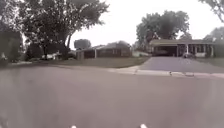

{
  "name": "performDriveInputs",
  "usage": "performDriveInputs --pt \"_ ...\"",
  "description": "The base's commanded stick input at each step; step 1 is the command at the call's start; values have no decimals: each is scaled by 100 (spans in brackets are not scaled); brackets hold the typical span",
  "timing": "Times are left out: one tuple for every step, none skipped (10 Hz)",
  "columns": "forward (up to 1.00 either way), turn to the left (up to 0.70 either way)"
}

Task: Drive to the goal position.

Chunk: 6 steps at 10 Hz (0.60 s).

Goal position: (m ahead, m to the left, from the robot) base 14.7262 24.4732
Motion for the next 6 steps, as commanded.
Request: performDriveInputs --pt "100 0" --pt "100 0" --pt "100 0" --pt "100 9" --pt "100 22" --pt "100 36"
